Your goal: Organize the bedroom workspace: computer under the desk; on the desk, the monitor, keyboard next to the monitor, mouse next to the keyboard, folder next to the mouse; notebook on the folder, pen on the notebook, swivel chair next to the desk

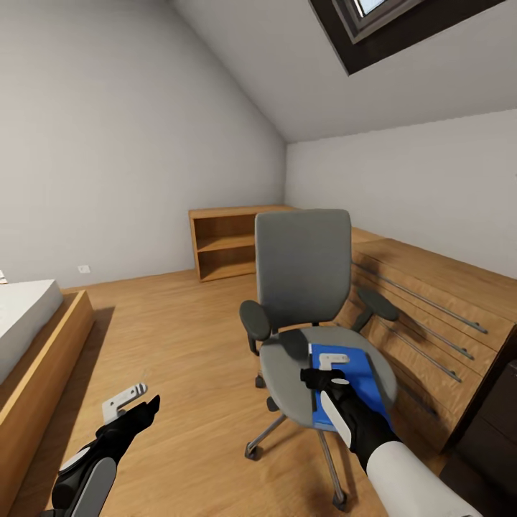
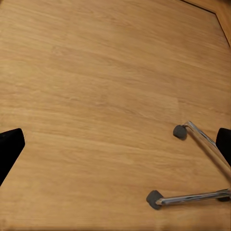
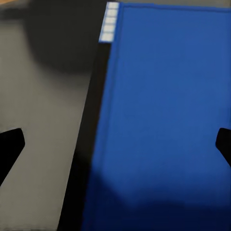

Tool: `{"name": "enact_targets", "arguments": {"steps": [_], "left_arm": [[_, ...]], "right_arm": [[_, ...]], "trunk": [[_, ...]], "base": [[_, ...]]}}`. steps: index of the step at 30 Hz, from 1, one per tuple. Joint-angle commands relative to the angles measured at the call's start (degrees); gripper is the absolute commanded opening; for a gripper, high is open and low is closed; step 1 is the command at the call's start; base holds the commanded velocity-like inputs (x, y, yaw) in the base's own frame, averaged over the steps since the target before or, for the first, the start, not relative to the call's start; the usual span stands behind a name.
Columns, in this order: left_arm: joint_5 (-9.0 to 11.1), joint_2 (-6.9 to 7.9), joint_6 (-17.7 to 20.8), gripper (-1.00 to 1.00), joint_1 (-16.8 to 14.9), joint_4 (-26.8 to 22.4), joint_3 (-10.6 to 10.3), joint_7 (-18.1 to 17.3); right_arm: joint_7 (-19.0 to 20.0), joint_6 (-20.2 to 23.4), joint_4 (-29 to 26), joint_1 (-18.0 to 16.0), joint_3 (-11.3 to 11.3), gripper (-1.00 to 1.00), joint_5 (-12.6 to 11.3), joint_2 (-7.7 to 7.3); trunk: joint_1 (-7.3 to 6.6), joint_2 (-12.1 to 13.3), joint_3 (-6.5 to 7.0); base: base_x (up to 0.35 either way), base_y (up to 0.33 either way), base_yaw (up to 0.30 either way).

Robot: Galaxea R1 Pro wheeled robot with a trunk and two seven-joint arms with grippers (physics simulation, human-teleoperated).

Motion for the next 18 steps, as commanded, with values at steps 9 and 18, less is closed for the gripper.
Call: {"name": "enact_targets", "arguments": {"steps": [9, 18], "left_arm": [[0.6, 0.02, 0.2, 1.0, 0.0, -0.1, 0.0, 0.5], [0.6, 0.02, 0.2, 1.0, 0.0, -0.1, 0.0, 0.5]], "right_arm": [[-0.5, 0.2, 2.1, 0.0, 0.3, 1.0, -1.1, -0.05], [-0.5, 0.2, 2.1, 0.0, 0.3, 1.0, -1.1, -0.05]], "trunk": [[-0.01, 0.0, -0.07], [-0.01, 0.0, -0.07]], "base": [[-0.007, 0.0, 0.0], [-0.141, -0.042, 0.0]]}}
